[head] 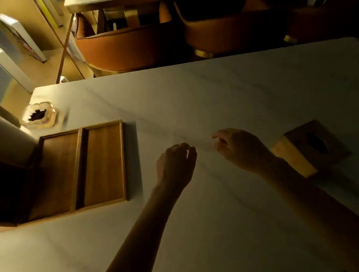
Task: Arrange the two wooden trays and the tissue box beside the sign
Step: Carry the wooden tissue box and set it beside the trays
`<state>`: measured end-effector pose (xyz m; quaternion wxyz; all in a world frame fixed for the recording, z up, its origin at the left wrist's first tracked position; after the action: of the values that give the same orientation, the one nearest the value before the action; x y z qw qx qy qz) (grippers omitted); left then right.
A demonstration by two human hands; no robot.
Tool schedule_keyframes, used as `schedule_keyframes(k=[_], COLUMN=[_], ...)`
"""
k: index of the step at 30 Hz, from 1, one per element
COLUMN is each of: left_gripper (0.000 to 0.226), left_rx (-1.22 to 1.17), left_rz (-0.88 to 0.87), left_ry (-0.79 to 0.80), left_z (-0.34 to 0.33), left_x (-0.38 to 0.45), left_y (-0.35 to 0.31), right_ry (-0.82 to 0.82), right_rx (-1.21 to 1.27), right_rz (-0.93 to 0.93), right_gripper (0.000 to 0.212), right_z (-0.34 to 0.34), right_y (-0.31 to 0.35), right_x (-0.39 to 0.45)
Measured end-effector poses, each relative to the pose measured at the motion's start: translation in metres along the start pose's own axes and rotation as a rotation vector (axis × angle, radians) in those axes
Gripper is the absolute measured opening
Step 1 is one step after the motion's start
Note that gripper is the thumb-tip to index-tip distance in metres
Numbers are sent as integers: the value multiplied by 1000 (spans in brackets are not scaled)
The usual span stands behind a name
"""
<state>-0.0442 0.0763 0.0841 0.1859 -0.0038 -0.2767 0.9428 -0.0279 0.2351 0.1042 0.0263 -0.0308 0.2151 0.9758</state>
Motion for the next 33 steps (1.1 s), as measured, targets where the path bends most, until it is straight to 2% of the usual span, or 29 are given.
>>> schedule_keyframes(k=[7, 11, 16, 19, 22, 25, 27, 29, 33], left_gripper=[45, 53, 62, 66, 63, 51, 52, 52, 48], left_rx=[-195, -278, -365, -392, -484, -810, -1026, -1053, -905], left_rz=[18, 30, 77, 84, 155, 301, 407, 398, 301], left_ry=[53, 139, 313, 396, 397, 359, 355, 349, 318], left_z=[-78, -116, -159, -178, -192, -200, -201, -202, -199], left_x=[22, 30, 43, 54, 65, 68, 66, 64, 66], left_y=[-93, -136, -169, -182, -188, -187, -185, -186, -191], right_ry=[-183, -264, -272, -246, -224, -239, -255, -276, -273], right_rx=[108, 114, 129, 269, 547, 717, 783, 807, 806], right_rz=[-214, -407, -564, -726, -856, -898, -888, -878, -875], right_gripper=[40, 45, 50, 55, 57, 42, 33, 29, 31], right_z=[46, 58, 54, 47, 34, 26, 25, 25, 25], right_y=[-124, -187, -246, -266, -274, -275, -272, -270, -270], right_x=[-22, -43, -67, -77, -88, -93, -93, -92, -90])
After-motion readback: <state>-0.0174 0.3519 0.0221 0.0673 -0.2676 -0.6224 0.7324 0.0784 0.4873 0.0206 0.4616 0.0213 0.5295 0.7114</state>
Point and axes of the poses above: each hand's wrist, its own x-axis towards the middle knuckle, its own z-axis out of the back of the hand, y = z × x, the point moved 1 cm from there along x, towards the middle knuckle, and after that the axes turned 9 degrees about -z, right-handed, at the moved point
